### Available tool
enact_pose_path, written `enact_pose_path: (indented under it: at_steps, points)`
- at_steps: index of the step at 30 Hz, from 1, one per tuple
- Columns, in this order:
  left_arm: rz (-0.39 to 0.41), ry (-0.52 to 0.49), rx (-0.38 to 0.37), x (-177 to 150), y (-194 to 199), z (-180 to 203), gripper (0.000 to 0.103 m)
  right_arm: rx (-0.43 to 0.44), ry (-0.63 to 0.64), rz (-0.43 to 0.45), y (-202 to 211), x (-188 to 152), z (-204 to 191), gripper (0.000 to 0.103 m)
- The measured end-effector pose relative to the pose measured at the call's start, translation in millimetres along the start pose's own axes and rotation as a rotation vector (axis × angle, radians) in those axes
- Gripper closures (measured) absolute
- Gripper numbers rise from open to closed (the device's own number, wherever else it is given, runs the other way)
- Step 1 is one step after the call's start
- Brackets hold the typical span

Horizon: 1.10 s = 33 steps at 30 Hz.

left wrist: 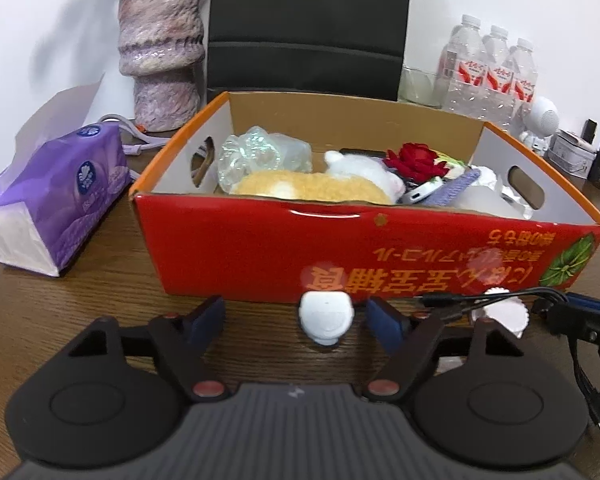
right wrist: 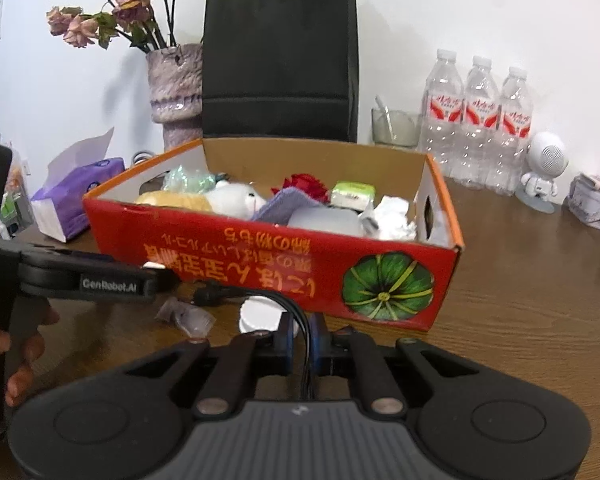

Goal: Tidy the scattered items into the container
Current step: 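Lower the open right tool toward the white cap, then grasp the black cable with the right tool while the left tool grasps a white cap, then carry the cable and white cap into the box and open both tools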

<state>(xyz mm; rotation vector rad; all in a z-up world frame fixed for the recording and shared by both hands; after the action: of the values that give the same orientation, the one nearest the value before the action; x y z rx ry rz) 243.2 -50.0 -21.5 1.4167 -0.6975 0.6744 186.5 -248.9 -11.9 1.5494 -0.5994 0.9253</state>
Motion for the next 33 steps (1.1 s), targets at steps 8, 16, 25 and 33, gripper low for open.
enact_pose_path:
  at_steps: [8,16,25,33]
  points:
    - [0.033,-0.040,0.008,-9.0,10.5,-0.2,0.075,-0.006,0.003,0.013,4.9,0.1,-0.5,0.095]
    - [0.034,0.030,-0.003,-14.2,25.7,-13.8,0.075,0.003,0.015,0.037,13.1,1.0,-2.8,0.095]
    - [0.068,0.076,-0.045,-21.7,56.3,-13.9,0.075,-0.006,0.039,0.087,29.9,3.1,-8.3,0.096]
    - [0.158,0.057,-0.072,-16.0,92.9,-6.9,0.075,-0.019,0.023,0.162,56.8,5.6,-8.7,0.096]
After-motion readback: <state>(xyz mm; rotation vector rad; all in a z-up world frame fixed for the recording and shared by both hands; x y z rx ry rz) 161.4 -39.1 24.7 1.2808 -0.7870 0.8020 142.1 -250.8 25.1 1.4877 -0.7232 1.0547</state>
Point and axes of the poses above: each gripper's, at about its wrist camera, not at the fingertips, and y roughly against the way its jaws point, z to its right, x to its top, the point moved 1 cm from there along -y, roughly the way its jaws point, and after that the axes turned 1 degree about y, right-handed, at the moved point
